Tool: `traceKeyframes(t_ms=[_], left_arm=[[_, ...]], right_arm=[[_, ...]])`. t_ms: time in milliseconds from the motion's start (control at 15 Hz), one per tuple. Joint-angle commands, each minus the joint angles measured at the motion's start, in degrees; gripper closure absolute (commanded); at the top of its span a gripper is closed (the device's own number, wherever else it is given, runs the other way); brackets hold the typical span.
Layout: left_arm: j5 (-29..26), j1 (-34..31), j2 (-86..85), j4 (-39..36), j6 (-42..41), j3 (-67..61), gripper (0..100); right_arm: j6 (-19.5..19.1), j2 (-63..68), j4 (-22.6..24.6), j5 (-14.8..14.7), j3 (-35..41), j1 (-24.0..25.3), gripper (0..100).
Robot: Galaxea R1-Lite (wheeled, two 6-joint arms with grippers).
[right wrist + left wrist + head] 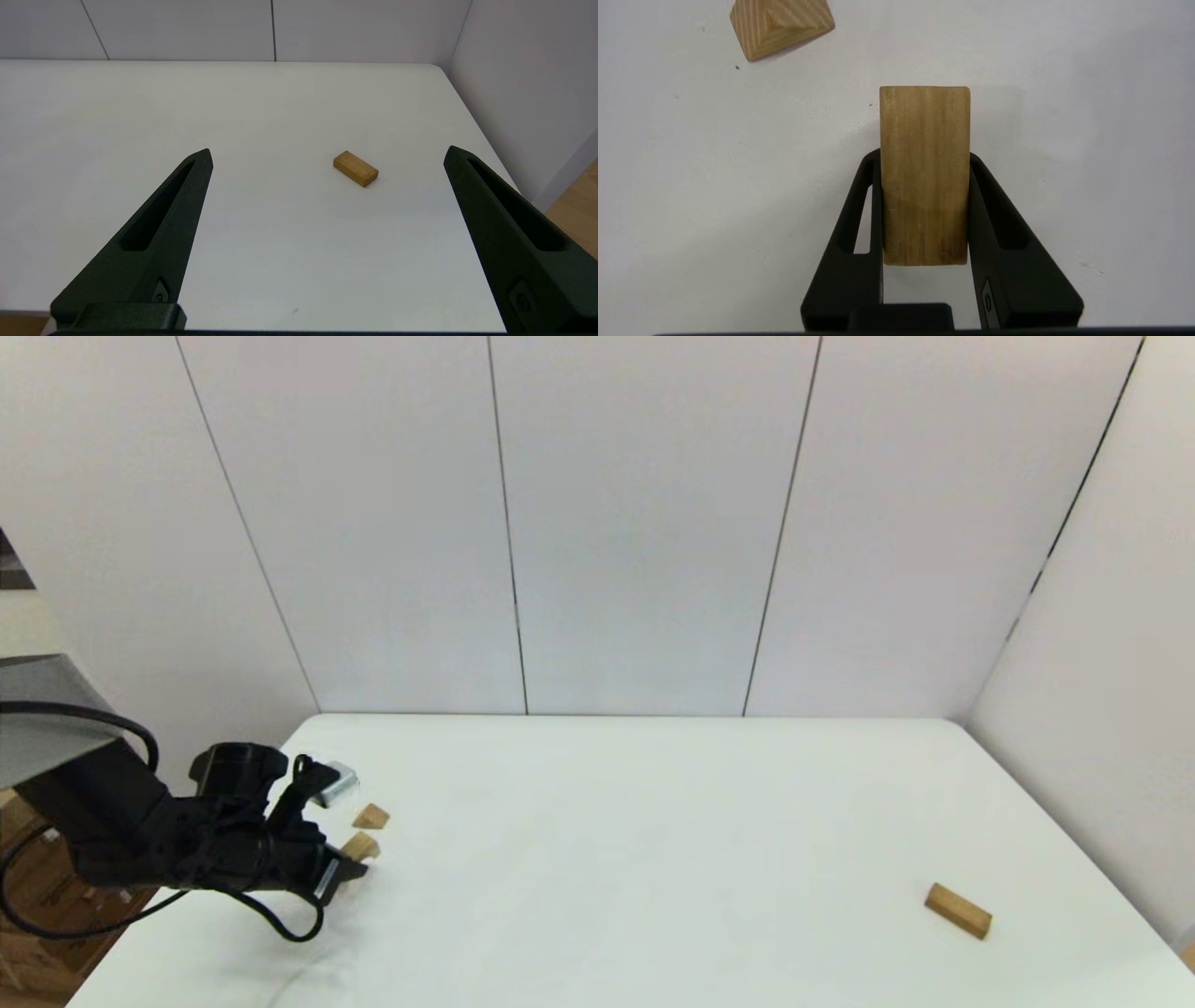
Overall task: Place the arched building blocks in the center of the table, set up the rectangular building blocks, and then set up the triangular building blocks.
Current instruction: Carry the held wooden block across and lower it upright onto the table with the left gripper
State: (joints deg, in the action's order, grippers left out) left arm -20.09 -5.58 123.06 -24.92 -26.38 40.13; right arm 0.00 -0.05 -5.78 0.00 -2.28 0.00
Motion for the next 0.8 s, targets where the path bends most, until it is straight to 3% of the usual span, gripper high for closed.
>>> traceKeyframes(t_ms=[67,467,600,800], left_arm=[[-6.19,8.48,-11.97,8.75,1.6,0.39,100],[-2.5,44.08,-8.72,12.52,6.25,11.37,100],[-1.97,51.02,-3.27,16.83,6.17,18.23,100],[-1.88,53.48,3.15,25.27,1.68,27.63,100]], right_arm=[[0.0,0.05,-0.02,0.0,-0.01,0.0,0],[0.0,0.05,-0.02,0.0,-0.01,0.0,0],[0.0,0.05,-0.02,0.0,-0.01,0.0,0],[0.0,0.05,-0.02,0.0,-0.01,0.0,0]])
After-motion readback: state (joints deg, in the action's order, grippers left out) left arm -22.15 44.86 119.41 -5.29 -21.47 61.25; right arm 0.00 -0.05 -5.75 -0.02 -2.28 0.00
